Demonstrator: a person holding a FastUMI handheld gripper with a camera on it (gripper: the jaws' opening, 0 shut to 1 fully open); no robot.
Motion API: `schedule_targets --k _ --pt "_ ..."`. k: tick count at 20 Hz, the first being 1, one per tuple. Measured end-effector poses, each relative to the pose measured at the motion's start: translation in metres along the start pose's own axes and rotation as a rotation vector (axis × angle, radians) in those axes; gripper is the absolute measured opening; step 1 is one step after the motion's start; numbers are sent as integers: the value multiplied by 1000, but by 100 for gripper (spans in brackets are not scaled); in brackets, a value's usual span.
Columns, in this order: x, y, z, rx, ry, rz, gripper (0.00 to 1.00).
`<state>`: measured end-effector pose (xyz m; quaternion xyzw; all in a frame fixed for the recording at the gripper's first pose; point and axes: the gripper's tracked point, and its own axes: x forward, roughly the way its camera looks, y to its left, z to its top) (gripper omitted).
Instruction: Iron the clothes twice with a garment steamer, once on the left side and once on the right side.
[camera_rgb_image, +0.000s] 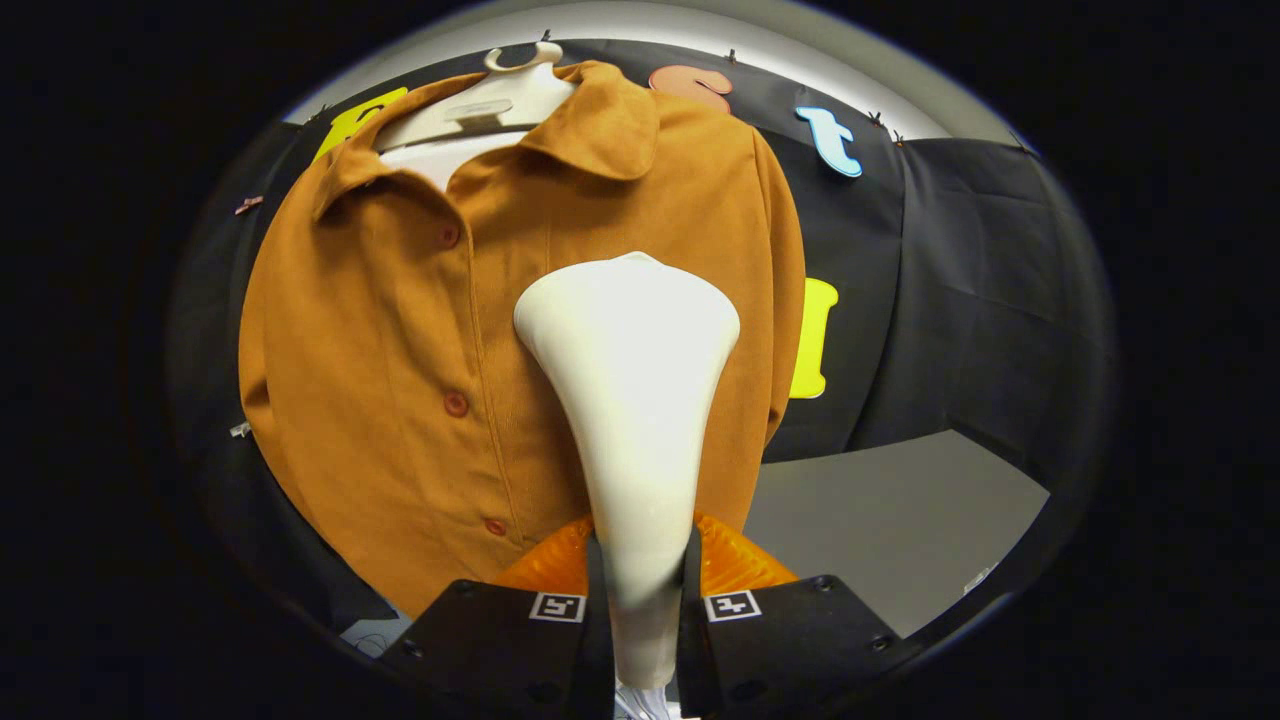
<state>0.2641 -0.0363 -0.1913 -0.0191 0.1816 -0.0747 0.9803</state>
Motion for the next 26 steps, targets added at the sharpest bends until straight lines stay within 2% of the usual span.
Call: schedule_targets --k 9,16,23,26 --pt "1 7 -92 0 75 -60 28" --pt "3 17 -159 -4 150 -62 28" --pt "-4 5 -189 14 145 -114 28" --pt "-11 6 -211 -7 170 -111 28"
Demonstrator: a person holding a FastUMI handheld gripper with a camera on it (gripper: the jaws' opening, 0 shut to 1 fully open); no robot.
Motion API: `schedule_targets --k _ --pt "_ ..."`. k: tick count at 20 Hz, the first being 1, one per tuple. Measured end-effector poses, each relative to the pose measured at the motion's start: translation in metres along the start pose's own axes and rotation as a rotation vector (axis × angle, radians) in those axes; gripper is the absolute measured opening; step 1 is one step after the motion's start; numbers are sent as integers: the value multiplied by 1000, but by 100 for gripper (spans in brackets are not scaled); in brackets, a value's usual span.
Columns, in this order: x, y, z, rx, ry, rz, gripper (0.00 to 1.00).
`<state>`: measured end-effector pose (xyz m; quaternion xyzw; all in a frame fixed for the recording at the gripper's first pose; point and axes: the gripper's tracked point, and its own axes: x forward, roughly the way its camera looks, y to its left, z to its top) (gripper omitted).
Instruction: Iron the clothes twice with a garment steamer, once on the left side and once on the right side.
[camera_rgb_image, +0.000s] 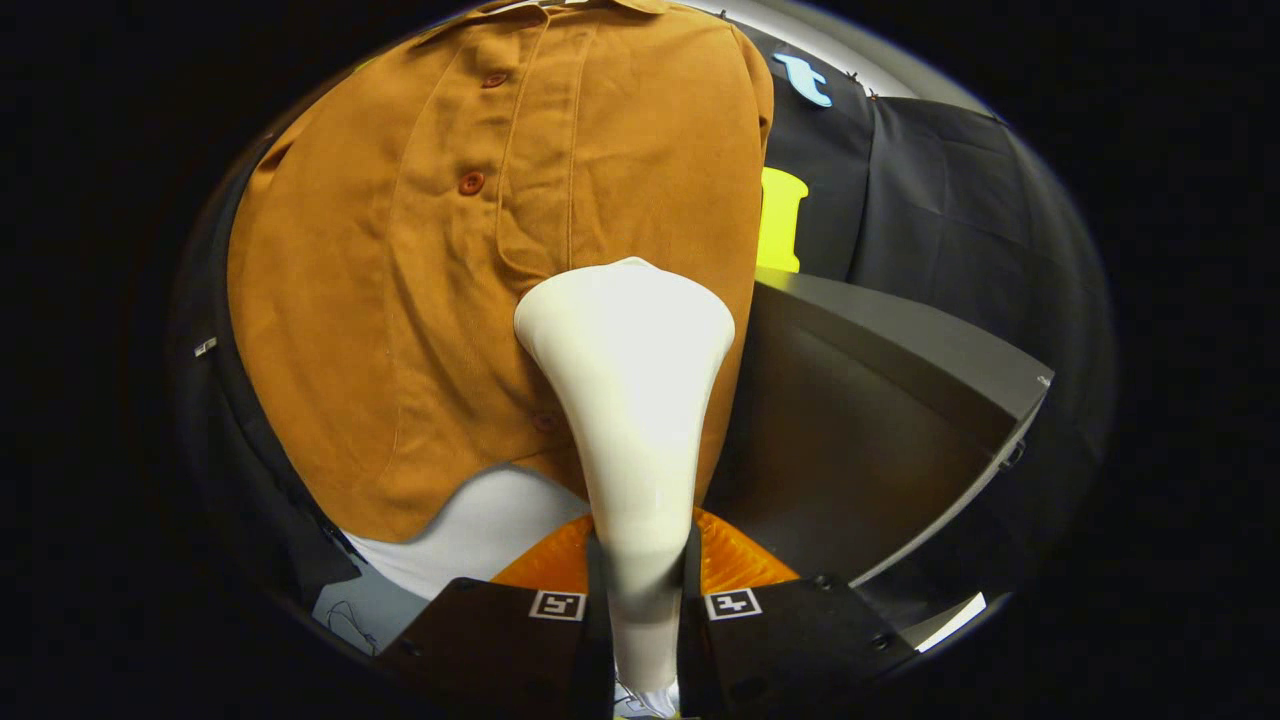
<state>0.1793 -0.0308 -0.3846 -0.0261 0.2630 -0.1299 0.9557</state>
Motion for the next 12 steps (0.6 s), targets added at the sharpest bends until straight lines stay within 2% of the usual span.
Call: schedule_targets --k 5,12 --pt "-34 2 -10 -22 -14 15 28" --pt "-104 10 42 -33 -110 83 28"
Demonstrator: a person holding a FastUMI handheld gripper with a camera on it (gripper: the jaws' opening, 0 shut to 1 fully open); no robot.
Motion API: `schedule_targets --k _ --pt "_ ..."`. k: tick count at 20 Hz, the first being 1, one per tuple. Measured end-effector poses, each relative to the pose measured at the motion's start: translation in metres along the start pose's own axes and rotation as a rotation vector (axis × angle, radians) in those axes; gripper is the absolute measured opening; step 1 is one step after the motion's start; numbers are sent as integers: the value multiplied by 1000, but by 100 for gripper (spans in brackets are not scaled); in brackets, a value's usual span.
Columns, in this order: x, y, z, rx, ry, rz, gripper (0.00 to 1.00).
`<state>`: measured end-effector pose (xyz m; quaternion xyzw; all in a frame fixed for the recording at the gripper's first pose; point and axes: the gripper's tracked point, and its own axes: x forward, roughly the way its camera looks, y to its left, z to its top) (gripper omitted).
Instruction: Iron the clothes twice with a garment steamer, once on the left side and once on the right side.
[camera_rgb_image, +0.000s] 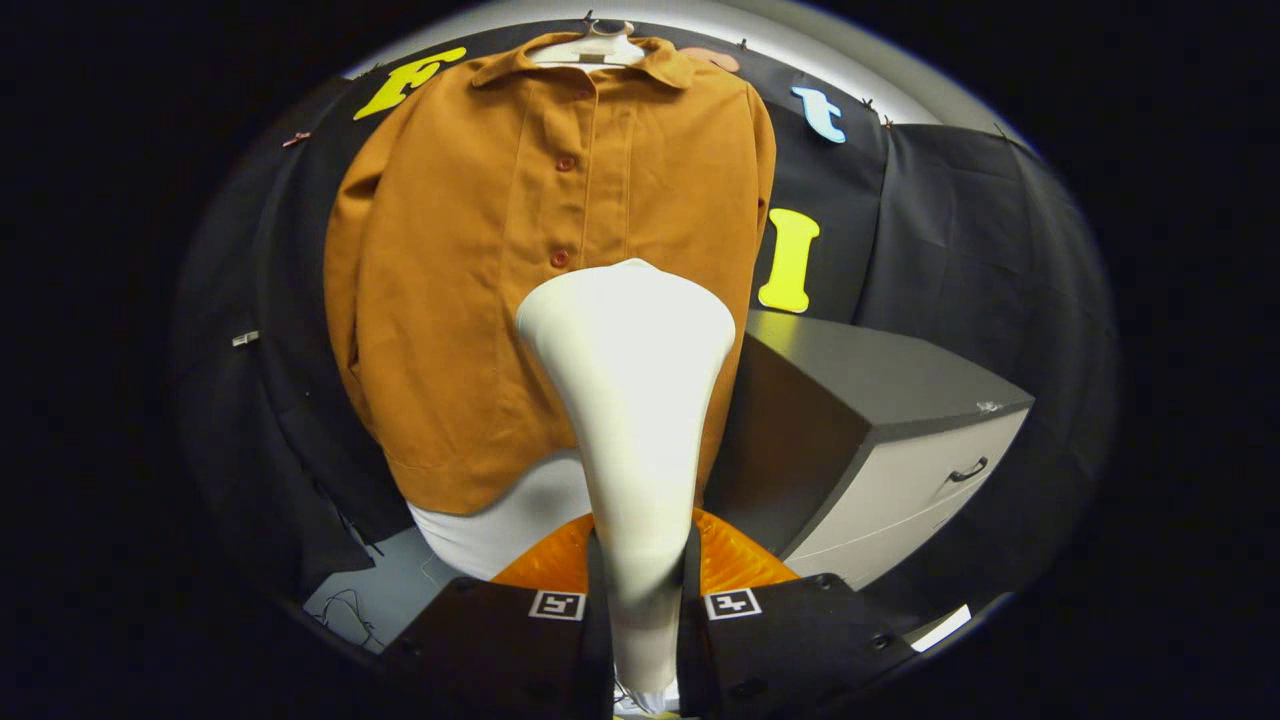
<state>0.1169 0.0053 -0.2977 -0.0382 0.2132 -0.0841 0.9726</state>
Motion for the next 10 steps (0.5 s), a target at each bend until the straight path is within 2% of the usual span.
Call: schedule_targets --k 4,10 --pt "-28 7 44 23 -41 27 28" --pt "-38 29 112 38 -102 60 28"
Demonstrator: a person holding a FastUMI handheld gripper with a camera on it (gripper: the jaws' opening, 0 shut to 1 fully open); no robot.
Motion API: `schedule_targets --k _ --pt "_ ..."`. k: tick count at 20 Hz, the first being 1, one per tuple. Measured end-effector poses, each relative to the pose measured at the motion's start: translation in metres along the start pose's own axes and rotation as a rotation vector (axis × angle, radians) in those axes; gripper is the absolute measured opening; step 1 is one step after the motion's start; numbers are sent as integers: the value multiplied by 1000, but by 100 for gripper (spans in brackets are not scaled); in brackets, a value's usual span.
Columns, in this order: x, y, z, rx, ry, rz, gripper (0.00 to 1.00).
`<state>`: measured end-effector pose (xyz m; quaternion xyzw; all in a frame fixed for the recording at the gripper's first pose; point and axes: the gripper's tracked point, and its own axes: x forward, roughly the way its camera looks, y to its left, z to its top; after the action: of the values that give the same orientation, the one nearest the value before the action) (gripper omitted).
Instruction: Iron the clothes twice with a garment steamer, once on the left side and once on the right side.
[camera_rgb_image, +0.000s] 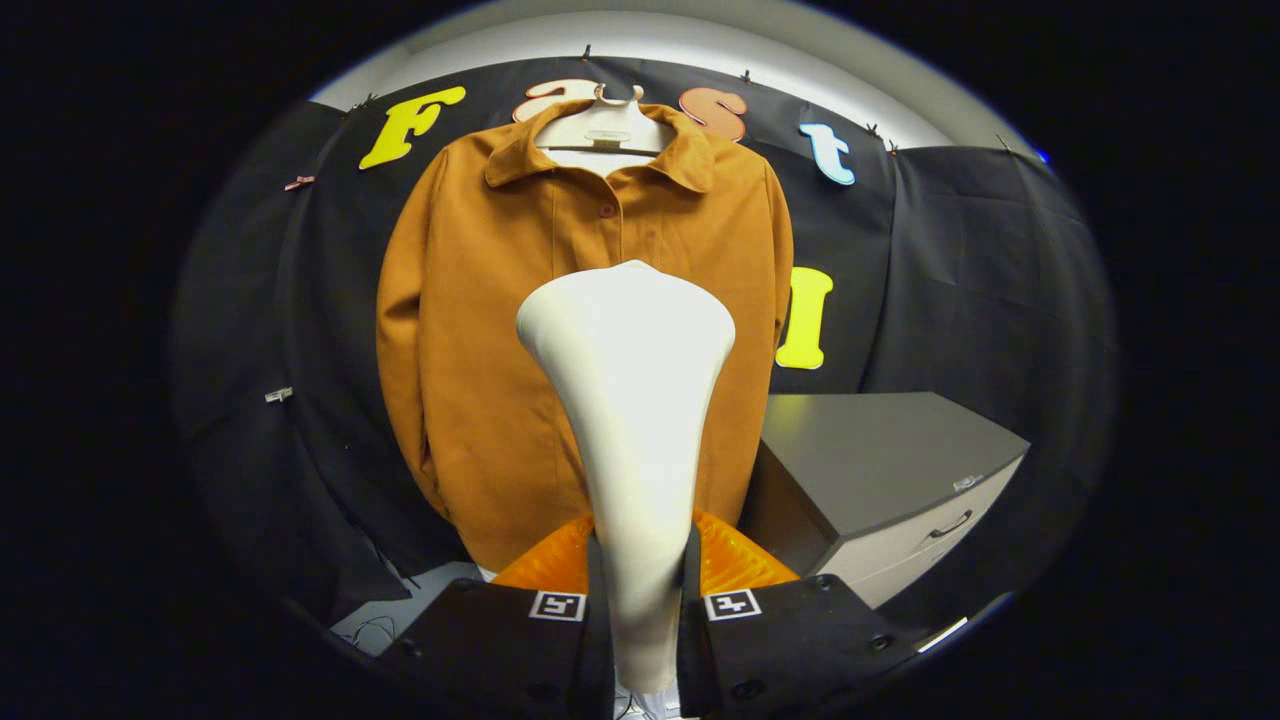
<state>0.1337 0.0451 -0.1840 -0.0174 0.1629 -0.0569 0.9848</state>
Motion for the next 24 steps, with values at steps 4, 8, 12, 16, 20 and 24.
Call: schedule_targets --k 4,8,12,16,20,24 --pt "12 36 48 -15 -43 38 28" --pt "30 68 76 -42 -82 55 28" --pt "51 85 87 -20 -75 48 28" --pt "78 92 88 -26 -73 19 28" --pt "100 88 79 -27 -60 -23 28" --pt "107 86 66 -45 -55 -43 28"
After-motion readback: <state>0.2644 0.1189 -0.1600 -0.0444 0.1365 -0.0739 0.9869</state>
